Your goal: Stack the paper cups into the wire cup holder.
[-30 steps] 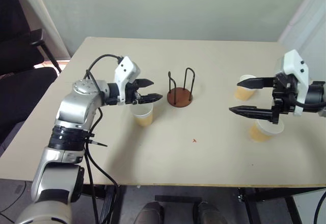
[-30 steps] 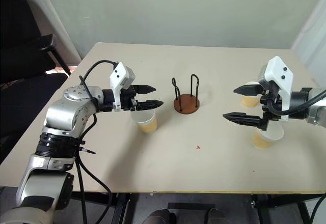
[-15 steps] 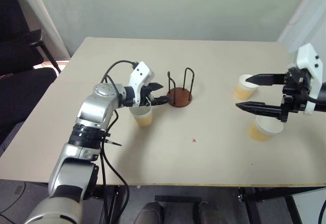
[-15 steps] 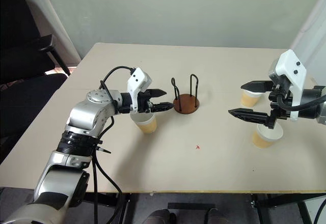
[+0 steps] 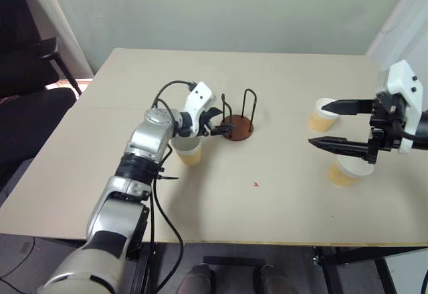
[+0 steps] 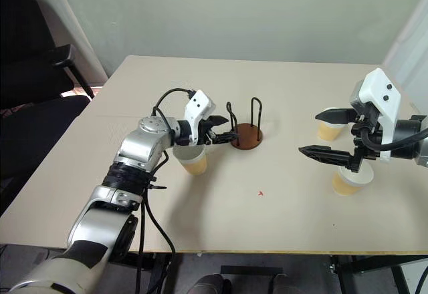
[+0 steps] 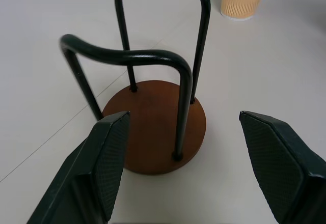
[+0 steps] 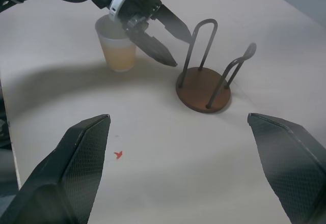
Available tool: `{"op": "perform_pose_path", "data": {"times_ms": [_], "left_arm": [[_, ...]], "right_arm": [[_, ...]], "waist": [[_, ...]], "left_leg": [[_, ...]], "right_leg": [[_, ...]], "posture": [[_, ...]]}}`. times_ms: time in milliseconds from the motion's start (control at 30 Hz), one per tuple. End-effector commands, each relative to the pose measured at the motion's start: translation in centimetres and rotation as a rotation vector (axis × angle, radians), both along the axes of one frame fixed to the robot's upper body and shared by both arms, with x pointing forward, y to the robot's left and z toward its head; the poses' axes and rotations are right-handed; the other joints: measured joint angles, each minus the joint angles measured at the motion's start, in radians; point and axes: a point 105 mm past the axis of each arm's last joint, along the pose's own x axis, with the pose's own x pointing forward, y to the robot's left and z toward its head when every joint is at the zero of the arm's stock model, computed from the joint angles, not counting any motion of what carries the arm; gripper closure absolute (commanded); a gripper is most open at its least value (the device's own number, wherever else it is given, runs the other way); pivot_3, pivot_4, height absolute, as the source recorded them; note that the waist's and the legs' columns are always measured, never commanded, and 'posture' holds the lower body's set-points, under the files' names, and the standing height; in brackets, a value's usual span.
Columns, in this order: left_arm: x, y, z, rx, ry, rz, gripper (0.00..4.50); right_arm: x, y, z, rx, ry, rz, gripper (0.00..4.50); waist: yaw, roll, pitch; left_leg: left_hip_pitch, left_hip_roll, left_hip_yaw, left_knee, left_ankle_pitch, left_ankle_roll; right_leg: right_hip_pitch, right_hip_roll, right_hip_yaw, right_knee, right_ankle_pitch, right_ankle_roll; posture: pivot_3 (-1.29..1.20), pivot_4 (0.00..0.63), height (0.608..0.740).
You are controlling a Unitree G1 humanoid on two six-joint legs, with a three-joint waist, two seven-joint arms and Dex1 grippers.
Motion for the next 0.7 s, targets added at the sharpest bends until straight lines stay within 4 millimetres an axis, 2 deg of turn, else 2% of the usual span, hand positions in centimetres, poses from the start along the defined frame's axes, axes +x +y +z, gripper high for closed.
{"op": "perform_pose_path", "data": {"times_ms": [33, 233, 367, 600, 700], "left_arm": [[0.5, -1.0, 1.6, -0.001, -0.063, -0.028, 0.81], [1.3, -2.6, 1.5, -0.013, -0.071, -0.04, 0.81], [1.5, -3.4, 1.6, -0.023, -0.08, -0.047, 1.75], [1.9, -3.8, 2.1, -0.035, -0.105, -0.044, 4.4], [1.9, -3.8, 2.0, -0.036, -0.105, -0.045, 4.49]], "right_arm": [[-0.7, 0.2, 1.2, -0.018, -0.068, -0.003, 0.02], [-0.8, 0.4, 1.0, -0.015, -0.067, -0.007, 0.02], [-0.9, 0.3, 0.9, -0.014, -0.065, -0.013, 0.0], [-0.9, 0.1, 0.6, -0.008, -0.062, -0.029, 0.0], [-0.9, 0.2, 0.6, -0.004, -0.063, -0.031, 0.0]], "waist": [[0.0, 0.0, 0.0], [0.001, 0.0, 0.0], [0.002, 0.0, 0.0], [0.002, 0.0, 0.0], [0.002, 0.0, 0.0]], "left_leg": [[0.0, 0.0, 0.0, 0.0, 0.0, 0.0], [-0.001, -0.001, 0.0, 0.001, 0.0, 0.0], [-0.001, -0.001, 0.0, 0.001, 0.0, 0.0], [-0.002, -0.001, 0.0, 0.001, 0.0, 0.0], [-0.002, -0.001, 0.0, 0.001, 0.0, 0.001]], "right_leg": [[0.0, 0.0, 0.0, 0.0, 0.0, 0.0], [0.0, 0.0, 0.0, 0.0, 0.0, 0.001], [0.0, 0.0, 0.0, 0.0, 0.0, 0.002], [-0.001, 0.0, 0.001, 0.0, 0.0, 0.003], [-0.001, 0.0, 0.001, 0.0, -0.001, 0.004]], "posture": [[0.0, 0.15, 0.74], [0.0, 0.15, 0.74], [0.0, 0.15, 0.74], [0.0, 0.15, 0.74], [0.0, 0.15, 0.74]]}}
